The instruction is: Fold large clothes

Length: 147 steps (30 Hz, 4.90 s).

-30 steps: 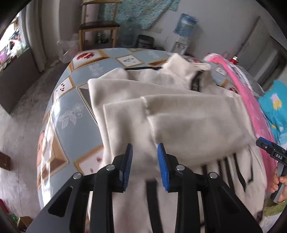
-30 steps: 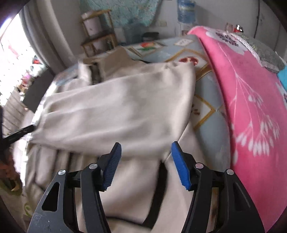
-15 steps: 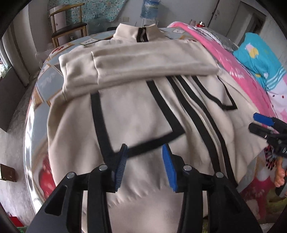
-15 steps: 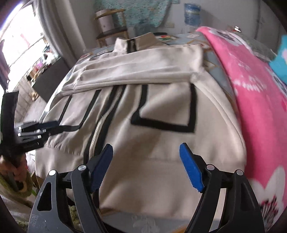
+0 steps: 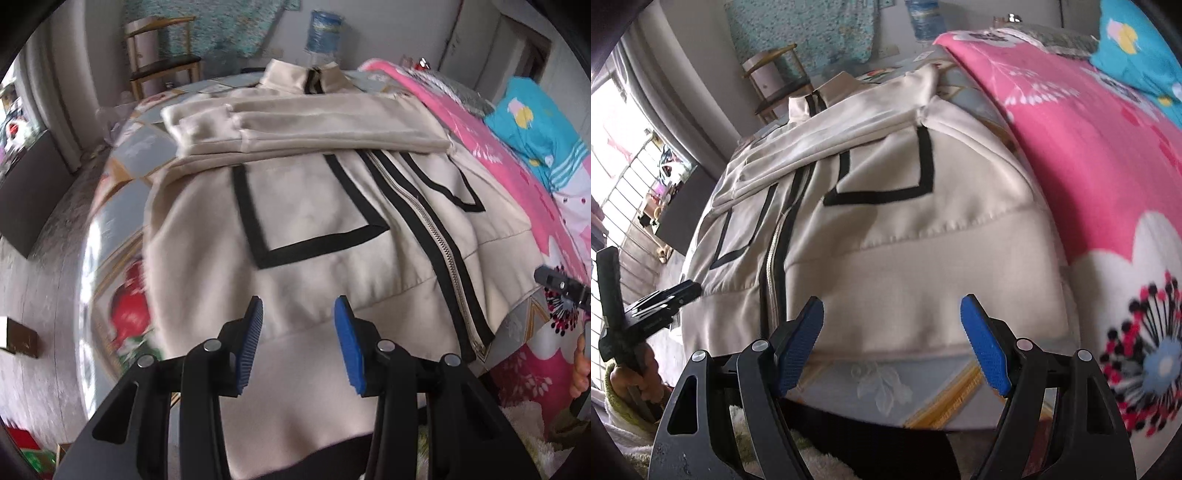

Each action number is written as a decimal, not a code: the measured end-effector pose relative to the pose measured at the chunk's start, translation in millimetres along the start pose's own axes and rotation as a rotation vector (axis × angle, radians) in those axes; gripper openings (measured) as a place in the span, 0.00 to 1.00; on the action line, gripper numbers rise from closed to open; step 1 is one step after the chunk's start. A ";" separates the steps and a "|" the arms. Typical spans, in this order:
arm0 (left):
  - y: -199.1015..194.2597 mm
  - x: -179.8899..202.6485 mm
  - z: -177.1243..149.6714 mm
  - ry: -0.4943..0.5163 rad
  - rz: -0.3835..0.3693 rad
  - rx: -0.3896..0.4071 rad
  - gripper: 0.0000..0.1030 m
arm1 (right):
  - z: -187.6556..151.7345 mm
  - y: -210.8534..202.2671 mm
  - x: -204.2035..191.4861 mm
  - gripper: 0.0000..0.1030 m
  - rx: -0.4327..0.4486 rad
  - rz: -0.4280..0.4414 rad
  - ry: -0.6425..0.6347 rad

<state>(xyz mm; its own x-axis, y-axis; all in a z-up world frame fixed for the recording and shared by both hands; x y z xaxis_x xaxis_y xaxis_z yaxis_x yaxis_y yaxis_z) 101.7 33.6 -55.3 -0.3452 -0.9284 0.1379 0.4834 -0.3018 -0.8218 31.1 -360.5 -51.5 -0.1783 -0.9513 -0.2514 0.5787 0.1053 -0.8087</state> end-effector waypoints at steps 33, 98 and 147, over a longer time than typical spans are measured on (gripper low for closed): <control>-22.8 -62.7 -79.2 -0.339 -0.093 0.006 0.38 | -11.0 -6.2 73.3 0.69 0.065 -0.056 0.169; -85.0 -84.8 5.5 -0.398 -0.411 0.083 0.05 | 48.9 -53.8 46.6 0.05 0.203 0.122 0.186; 22.5 -139.2 -7.3 -1.004 -0.455 0.140 0.49 | 70.0 37.7 101.6 0.64 0.124 0.297 0.573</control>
<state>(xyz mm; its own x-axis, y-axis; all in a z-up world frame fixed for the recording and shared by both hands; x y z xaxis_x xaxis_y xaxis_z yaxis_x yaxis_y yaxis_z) 154.7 157.6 -97.0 0.2649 -0.4597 0.8476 0.5855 -0.6218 -0.5202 90.5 -473.5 -70.3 -0.3728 -0.5786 -0.7254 0.7500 0.2724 -0.6027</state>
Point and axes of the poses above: each gripper's, at about its wrist camera, not at the fingertips, and y roughly the way its jaws point, x to its right, z to its top, the point moved 4 cm from there along y, roughly the way its jaws point, and after that the axes turned 2 degrees about -z, right-handed, at the moved point
